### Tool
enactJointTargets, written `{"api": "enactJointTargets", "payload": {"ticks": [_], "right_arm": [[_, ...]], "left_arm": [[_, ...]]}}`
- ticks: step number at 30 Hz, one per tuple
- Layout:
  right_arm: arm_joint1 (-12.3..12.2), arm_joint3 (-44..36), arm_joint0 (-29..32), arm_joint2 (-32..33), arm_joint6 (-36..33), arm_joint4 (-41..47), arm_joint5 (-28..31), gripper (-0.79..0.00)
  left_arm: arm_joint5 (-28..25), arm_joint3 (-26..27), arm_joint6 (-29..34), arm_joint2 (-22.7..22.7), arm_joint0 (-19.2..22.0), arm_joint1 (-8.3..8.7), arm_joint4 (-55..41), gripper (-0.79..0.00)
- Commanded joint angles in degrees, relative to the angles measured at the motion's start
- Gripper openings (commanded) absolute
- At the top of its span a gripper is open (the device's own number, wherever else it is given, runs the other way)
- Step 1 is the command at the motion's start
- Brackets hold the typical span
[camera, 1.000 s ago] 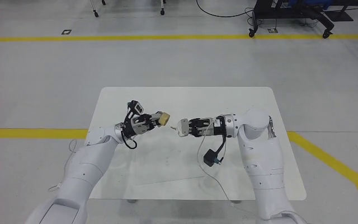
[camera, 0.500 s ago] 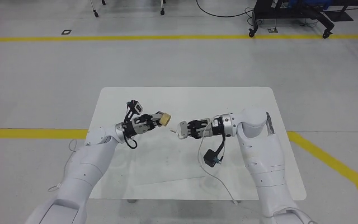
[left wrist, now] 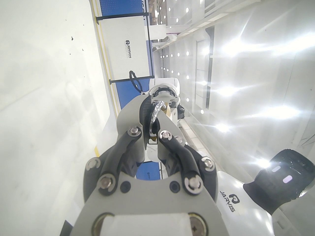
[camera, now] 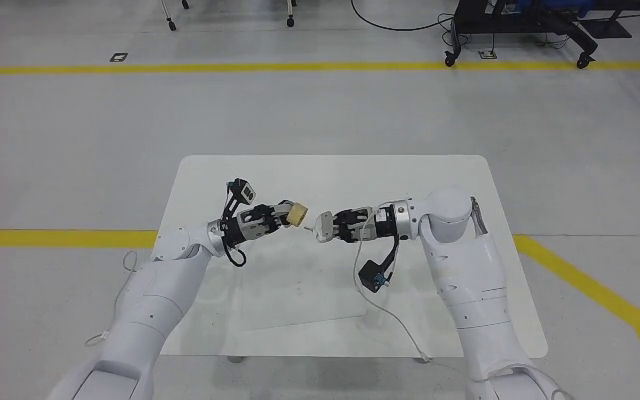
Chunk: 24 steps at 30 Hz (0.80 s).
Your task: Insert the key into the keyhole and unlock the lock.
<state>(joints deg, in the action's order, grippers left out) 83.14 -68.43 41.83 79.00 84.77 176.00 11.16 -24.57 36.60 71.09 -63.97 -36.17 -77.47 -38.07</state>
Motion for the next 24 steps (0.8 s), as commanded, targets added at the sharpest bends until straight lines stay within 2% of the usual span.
{"api": "enactJointTargets", "payload": {"ticks": [1,24], "right_arm": [[-0.02,0.04,-0.05,-0.09,-0.08,0.00,-0.04,-0.785],[-0.09,1.80,-0.96,-1.06,-1.70,0.00,-0.81,-0.785]], "left_arm": [[0.31,0.45,-0.37,-0.09,-0.20,0.06,0.28,-0.785],[1.76,2.87,-1.19,-0.29,-1.38,0.36,2.33,-0.785]]}}
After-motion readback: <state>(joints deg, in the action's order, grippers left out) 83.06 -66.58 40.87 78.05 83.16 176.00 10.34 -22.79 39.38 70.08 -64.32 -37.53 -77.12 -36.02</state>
